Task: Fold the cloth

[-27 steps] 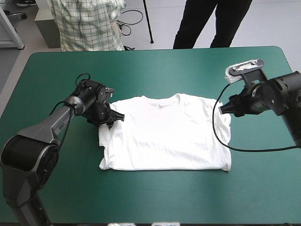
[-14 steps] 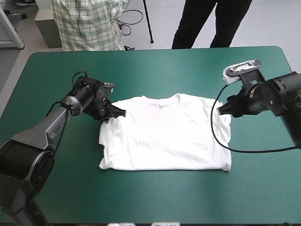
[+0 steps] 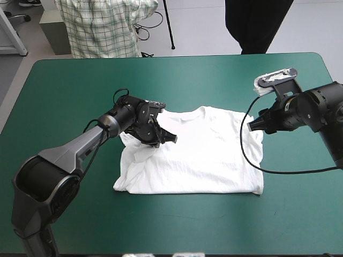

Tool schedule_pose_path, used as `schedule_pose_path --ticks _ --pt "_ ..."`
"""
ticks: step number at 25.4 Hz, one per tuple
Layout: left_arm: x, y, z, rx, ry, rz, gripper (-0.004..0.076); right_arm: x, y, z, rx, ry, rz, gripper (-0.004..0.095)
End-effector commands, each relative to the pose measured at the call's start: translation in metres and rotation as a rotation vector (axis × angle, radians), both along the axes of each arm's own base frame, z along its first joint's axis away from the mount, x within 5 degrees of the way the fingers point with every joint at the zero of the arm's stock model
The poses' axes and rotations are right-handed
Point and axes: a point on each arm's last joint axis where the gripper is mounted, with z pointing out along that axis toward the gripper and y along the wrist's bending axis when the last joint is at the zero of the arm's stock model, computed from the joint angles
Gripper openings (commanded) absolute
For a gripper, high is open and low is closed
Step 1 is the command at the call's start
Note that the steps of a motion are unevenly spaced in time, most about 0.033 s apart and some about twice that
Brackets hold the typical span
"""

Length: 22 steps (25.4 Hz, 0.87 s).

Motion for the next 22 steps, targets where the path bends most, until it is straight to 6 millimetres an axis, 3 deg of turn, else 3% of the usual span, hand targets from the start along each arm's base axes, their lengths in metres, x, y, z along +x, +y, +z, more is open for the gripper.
schedule_pose_path --ticks 1,6,8,10,12,14,18,22 --pt "0.001 -0.004 0.012 -0.028 -0.039 -0.020 -0.0008 -0.007 -0.003 0.017 0.011 -0.092 0.000 0.0509" --pt "-0.004 -0.001 0.011 0.016 0.010 -0.094 0.0053 -0.007 -0.003 0.017 0.014 -0.093 0.001 0.0509" --pt "-0.007 -0.001 0.011 0.025 0.034 -0.135 0.0138 -0.007 -0.003 0.017 0.014 -0.093 0.001 0.0509" --pt "-0.010 0.000 0.018 0.041 0.073 -0.169 0.0306 -0.007 -0.003 0.017 0.014 -0.093 0.001 0.0509" --pt "-0.012 0.001 0.043 0.031 0.033 -0.199 0.0454 -0.007 -0.003 0.018 0.014 -0.095 0.001 0.0509" --pt "-0.014 0.004 0.067 0.013 -0.038 -0.201 0.0506 -0.009 -0.004 0.019 0.014 -0.102 0.001 0.0509" --pt "-0.024 0.015 0.122 -0.009 -0.191 -0.178 0.0515 -0.013 -0.005 0.023 0.016 -0.124 0.000 0.0509" --pt "-0.045 0.033 0.160 0.029 -0.270 -0.139 0.0515 -0.017 -0.007 0.027 0.022 -0.142 -0.014 0.0509"
